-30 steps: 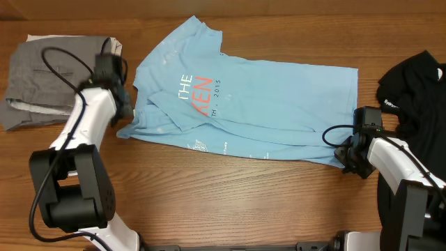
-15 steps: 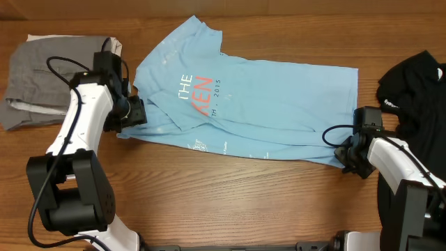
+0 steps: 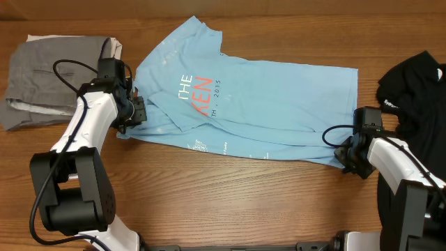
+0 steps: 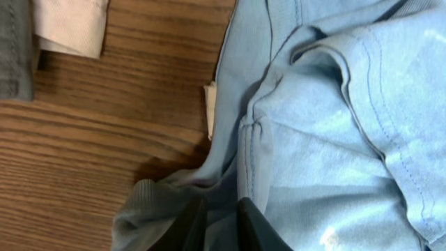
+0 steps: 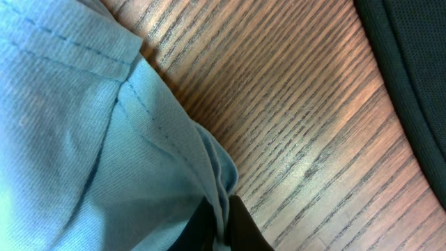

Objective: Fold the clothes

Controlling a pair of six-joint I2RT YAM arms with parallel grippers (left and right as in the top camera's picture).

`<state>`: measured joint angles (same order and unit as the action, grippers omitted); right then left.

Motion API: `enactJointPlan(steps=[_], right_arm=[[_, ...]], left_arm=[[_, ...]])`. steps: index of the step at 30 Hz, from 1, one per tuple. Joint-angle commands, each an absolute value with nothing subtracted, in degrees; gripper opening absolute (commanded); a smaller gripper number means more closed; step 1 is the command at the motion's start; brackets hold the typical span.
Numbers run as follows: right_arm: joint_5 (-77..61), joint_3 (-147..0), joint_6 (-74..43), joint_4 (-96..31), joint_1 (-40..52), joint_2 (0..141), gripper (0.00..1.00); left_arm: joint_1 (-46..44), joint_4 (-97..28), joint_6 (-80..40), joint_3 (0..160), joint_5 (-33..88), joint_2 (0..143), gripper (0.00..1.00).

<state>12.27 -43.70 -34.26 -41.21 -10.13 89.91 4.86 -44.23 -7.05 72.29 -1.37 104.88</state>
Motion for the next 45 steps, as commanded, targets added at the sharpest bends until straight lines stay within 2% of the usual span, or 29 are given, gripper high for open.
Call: enactJointPlan(steps=[1,2,3,7,15,18,20,30,37,41,45], right_arm=[[13.21,-43.35,-34.35,-41.17,-10.35,89.82,0.06],[13.21,-43.33,-34.35,-41.17,-10.35,89.82,0.06],[13.21,-43.35,-34.35,-41.19,-10.35,89.82,0.06],[13.21,-43.33,-34.35,-41.21,-10.35,89.82,0.07],[13.21,-43.33,-34.35,-41.19,-10.35,89.82,0.07],[13.21,-43.35,-34.35,-41.19,-10.35,89.82,0.07],[13.21,-43.33,-34.35,-41.19,-10.35,89.82,0.07],[13.23,-43.35,-34.35,-41.19,-10.35,89.82,0.05],[13.23,-43.35,-34.35,-41.21,-10.35,89.82,0.05],[13.21,-43.33,-34.33,-41.23,-10.35,89.82,0.05],[13.21,-43.33,-34.35,-41.21,-10.35,89.82,0.05]], left_arm=[[4.51,-43.22,-5.89,71.70,-2.04,105.51,0.31],[4.51,-43.00,-4.60,71.72,-1.76,105.65,0.43],[4.51,-42.78,-2.87,71.85,-1.17,105.65,0.47],[4.56,-43.70,3.68,72.77,3.40,105.62,0.52],[4.54,-47.88,5.17,72.36,1.21,105.65,0.49],[4.54,-46.44,5.19,71.59,0.99,105.67,0.43],[4.54,-45.01,5.19,70.08,0.32,105.67,0.34],[5.23,-37.45,2.63,67.75,-5.98,105.67,0.14],[6.00,-30.94,2.39,64.60,-6.61,106.15,0.11],[6.11,-30.30,2.39,64.82,-6.48,107.09,0.19],[6.09,-40.49,4.36,73.14,-2.83,106.69,0.27]])
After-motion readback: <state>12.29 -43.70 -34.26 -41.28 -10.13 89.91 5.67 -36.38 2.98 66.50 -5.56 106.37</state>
